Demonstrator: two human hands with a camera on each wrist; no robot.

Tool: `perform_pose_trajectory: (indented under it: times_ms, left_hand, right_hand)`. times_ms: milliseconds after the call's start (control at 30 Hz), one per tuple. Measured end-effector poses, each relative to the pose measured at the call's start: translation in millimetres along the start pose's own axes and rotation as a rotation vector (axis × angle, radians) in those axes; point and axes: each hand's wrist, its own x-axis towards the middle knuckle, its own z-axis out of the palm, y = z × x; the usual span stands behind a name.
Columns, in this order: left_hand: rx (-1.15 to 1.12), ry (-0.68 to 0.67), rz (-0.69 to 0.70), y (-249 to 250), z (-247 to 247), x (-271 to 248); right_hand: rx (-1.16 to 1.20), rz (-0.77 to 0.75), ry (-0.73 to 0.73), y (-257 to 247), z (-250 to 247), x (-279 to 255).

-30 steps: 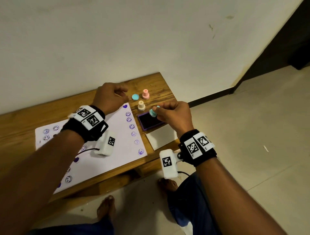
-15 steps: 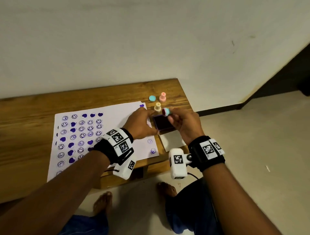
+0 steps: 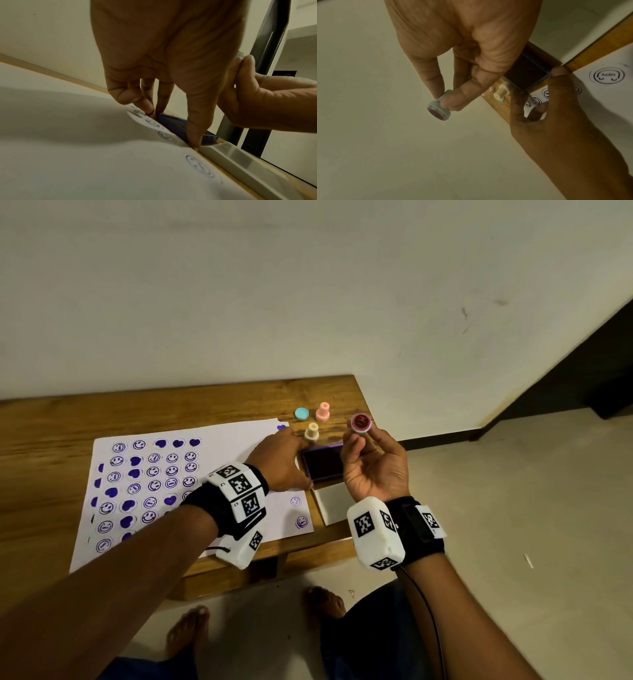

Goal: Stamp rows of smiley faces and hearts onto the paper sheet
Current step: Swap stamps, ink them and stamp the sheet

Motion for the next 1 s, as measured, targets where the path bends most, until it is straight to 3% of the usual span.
perform_pose_trajectory:
  times_ms: [300, 500, 767, 867, 1000]
  left_hand:
    - [0.043, -0.008, -0.025, 3, -2, 0]
    - [0.06, -0.025, -0.025, 7, -5, 4]
    - [0.078, -0.037, -0.026, 11, -5, 7]
    - [0.066, -0.045, -0.017, 9, -5, 8]
    - [0.046, -0.064, -0.018, 6, -4, 10]
  right_hand:
    - [-0.043, 0.001, 0.029, 2, 3, -2]
    - [-0.157, -0.034, 0.152, 4, 6, -6]
    - [-0.24, -0.063, 0.21, 2, 5, -6]
    - [-0.491, -0.232, 0.228, 1, 5, -4]
    - [-1.133, -0.572, 0.311, 2, 2, -4]
